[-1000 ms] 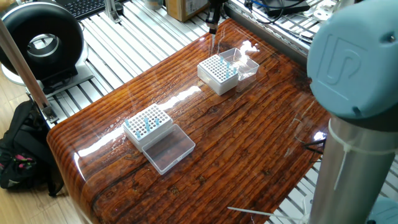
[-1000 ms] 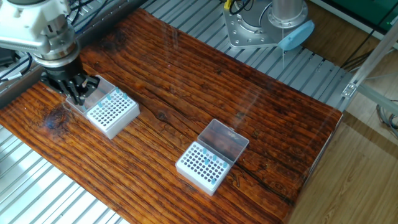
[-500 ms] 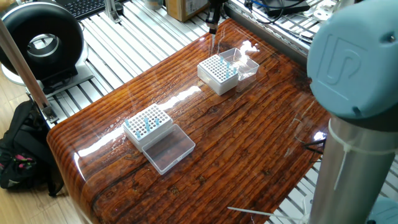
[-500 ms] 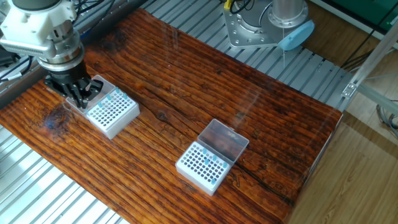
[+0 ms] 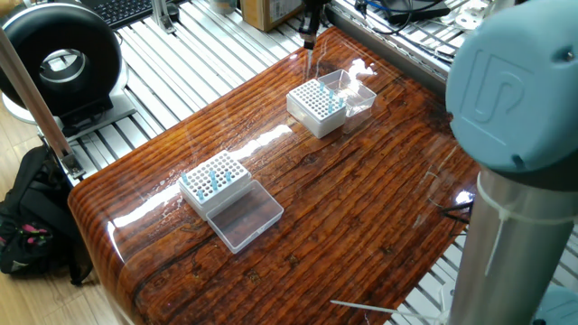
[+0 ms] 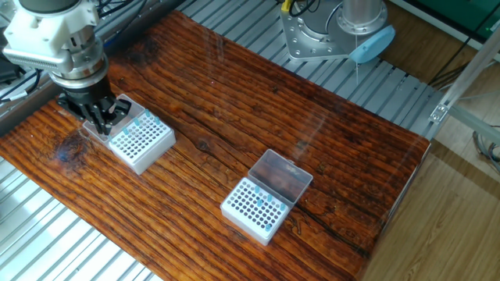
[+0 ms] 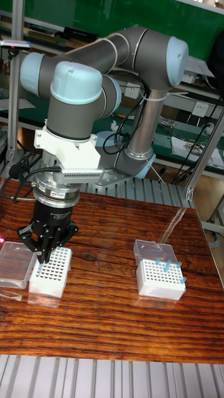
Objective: Transfer all medium pipette tips from one holder to another
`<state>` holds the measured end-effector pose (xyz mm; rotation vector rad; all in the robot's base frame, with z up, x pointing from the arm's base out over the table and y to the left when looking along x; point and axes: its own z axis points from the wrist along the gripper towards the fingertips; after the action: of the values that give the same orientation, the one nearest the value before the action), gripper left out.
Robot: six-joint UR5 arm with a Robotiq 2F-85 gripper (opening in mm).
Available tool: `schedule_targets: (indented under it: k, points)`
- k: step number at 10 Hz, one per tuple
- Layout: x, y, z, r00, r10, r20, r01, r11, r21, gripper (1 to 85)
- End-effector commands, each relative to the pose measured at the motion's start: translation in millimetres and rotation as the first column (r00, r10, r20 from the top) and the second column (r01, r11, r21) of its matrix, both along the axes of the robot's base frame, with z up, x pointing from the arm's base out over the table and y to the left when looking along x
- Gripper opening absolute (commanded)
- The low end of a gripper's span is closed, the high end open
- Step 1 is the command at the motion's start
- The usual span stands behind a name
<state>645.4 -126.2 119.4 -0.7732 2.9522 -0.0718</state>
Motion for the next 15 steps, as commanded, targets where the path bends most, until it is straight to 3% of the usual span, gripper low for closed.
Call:
schedule_targets:
  k: [1,13,15]
  points:
    - [-2.0,-1.5,0.1,1.0,-0.006,0.003,0.006,1.0,0.005,1.0]
    - [-5.9,1.6,-4.0,1.0,-0.016,-0.004,0.016,1.0,0.021,1.3]
    - [-8.4,4.1,-4.4,1.0,0.003,-0.015,-0.002,1.0,0.029,7.3]
